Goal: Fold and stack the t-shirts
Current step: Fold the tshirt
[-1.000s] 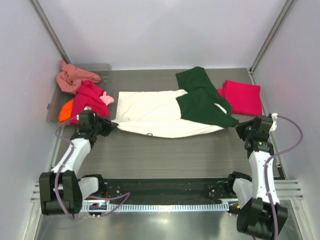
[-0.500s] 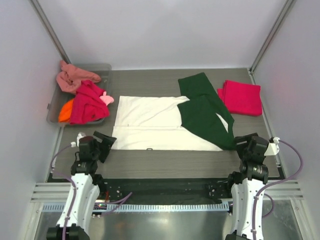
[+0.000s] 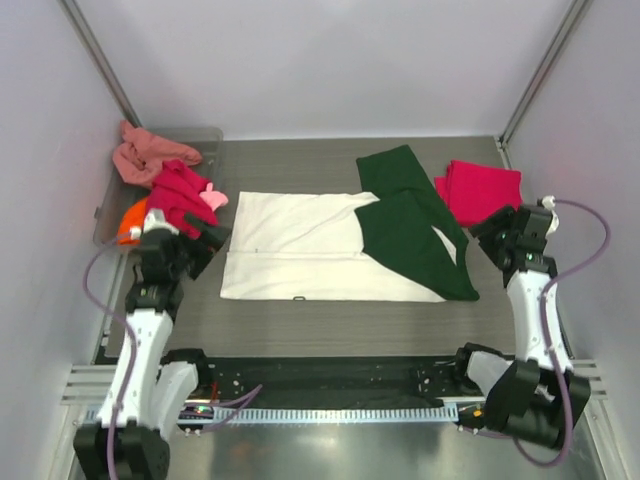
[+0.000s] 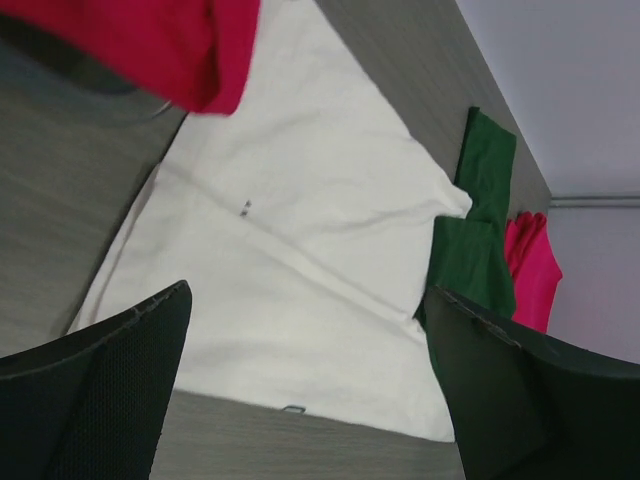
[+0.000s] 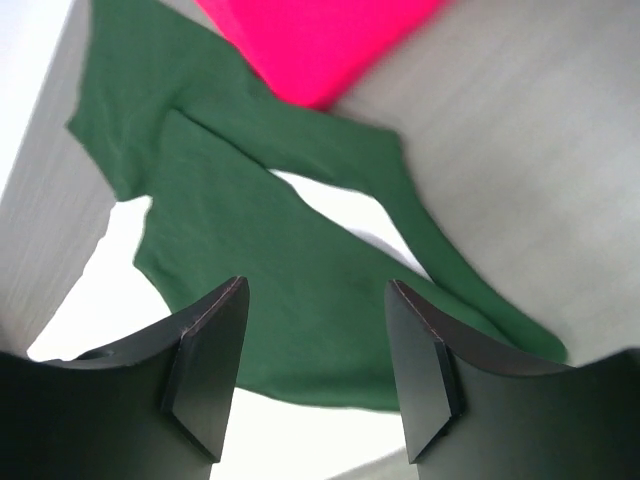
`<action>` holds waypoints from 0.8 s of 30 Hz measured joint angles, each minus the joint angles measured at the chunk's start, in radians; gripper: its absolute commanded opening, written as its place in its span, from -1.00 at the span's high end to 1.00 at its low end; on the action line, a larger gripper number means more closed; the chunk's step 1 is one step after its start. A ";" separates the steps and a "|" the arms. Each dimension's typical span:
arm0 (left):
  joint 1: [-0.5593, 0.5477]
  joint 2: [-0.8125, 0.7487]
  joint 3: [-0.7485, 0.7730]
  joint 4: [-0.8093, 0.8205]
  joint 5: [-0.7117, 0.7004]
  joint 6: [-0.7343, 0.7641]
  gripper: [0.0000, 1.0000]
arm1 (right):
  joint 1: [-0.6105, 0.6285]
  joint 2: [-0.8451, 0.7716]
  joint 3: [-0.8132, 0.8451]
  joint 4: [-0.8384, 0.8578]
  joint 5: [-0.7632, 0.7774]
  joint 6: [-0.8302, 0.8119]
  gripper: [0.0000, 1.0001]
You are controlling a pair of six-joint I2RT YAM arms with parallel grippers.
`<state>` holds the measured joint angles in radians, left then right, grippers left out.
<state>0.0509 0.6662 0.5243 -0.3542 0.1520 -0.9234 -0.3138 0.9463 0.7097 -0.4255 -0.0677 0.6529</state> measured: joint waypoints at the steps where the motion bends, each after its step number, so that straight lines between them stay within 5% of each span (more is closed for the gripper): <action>1: -0.007 0.102 0.069 0.017 0.011 0.019 -0.99 | 0.005 0.052 0.033 0.018 -0.013 -0.006 -0.25; 8: -0.078 0.592 0.415 0.123 0.022 0.092 -0.99 | 0.089 0.362 0.279 0.126 -0.031 -0.053 -0.24; 24: -0.218 1.170 0.843 0.207 -0.012 0.230 -0.95 | 0.230 1.208 1.021 0.182 0.066 -0.124 -0.27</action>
<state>-0.1673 1.8359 1.3674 -0.1471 0.1398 -0.6937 -0.0841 2.1540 1.7309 -0.2432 -0.0013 0.5289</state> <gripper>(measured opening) 0.973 0.634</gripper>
